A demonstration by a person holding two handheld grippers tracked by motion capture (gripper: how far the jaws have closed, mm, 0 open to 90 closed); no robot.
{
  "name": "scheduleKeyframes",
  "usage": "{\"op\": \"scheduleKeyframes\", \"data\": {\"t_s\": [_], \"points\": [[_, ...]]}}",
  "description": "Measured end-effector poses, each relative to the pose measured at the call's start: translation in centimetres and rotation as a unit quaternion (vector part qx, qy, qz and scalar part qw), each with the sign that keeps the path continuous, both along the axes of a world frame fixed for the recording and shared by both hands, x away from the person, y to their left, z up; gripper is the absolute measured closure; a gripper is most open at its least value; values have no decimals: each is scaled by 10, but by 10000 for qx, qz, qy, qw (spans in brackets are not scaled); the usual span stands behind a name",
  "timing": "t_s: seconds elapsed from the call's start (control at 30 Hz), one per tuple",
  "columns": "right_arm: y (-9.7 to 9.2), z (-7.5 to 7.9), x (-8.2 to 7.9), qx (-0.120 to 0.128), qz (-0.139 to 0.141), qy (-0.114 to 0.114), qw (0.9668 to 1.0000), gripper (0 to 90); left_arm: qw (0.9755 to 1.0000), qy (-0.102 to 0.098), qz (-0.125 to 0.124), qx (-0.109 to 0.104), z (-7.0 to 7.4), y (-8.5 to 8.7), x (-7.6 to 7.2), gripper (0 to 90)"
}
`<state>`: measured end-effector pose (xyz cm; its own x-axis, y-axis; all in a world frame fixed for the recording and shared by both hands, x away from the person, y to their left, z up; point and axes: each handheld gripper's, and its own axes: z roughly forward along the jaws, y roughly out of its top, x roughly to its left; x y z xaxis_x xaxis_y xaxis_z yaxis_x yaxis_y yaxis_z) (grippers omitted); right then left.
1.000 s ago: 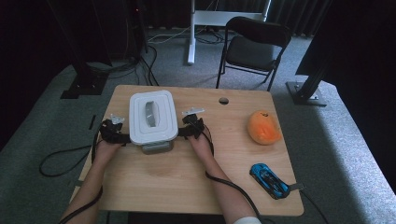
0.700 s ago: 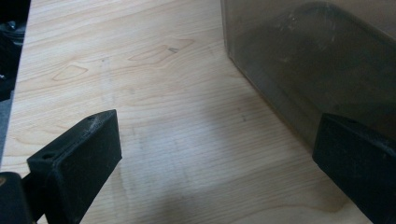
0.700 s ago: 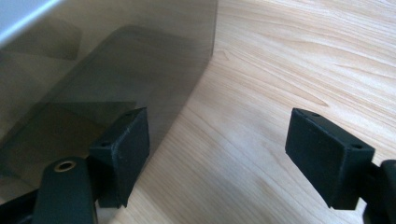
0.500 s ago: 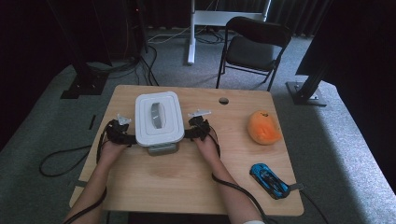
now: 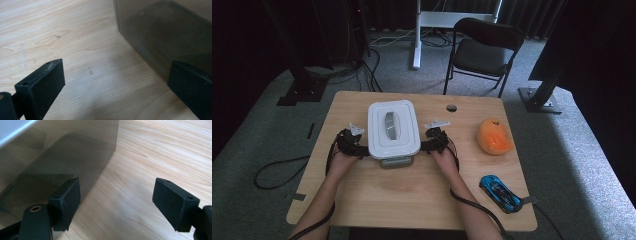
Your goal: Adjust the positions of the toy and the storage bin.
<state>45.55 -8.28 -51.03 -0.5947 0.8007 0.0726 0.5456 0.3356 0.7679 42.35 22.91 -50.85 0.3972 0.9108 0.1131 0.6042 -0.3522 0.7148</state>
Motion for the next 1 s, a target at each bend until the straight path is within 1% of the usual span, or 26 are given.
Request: {"op": "scheduleKeyframes", "data": {"t_s": [0.07,0.1,0.17,0.2,0.23,0.33,0.47,0.5,0.67,0.77,0.83,0.9,0.93,1.0], "points": [[-5,0,-2,3,0,23,10000,217,10000,8,-31,-30,0,-4,-1,16],[-7,0,-3,-18,4,-9,10000,217,10000,-1,-61,-1,1,-6,-2,16],[-10,1,-4,-25,10,16,10000,218,10000,-8,-71,4,1,-8,-2,16],[-12,1,-4,-29,8,18,10000,218,9999,-13,-109,4,1,-12,-4,16],[-16,1,-6,-11,17,24,10000,221,9999,-4,-128,13,2,-14,-4,16],[-22,1,-9,14,26,64,10000,221,9999,-4,-171,-16,2,-18,-7,16],[-29,1,-15,35,73,37,10000,222,9998,0,-213,-46,2,-24,-11,16],[-31,1,-17,52,71,-1,10000,223,9997,-8,-221,-56,2,-25,-12,16],[-38,0,-22,54,102,25,9999,222,9996,-4,-274,-21,2,-30,-15,16],[-42,0,-21,56,37,50,10000,219,9994,40,-317,-135,1,-31,-15,16],[-45,-1,-20,37,-74,101,9999,202,9987,124,-393,-294,-2,-29,-13,14],[-48,-4,-18,100,-132,163,9997,172,9978,225,-422,-455,-4,-27,-10,14],[-49,-5,-17,62,-164,152,9997,172,9977,257,-414,-467,-6,-26,-9,13],[-51,-9,-15,-24,-272,168,9995,172,9981,243,-386,-403,-8,-26,-8,13]]}}
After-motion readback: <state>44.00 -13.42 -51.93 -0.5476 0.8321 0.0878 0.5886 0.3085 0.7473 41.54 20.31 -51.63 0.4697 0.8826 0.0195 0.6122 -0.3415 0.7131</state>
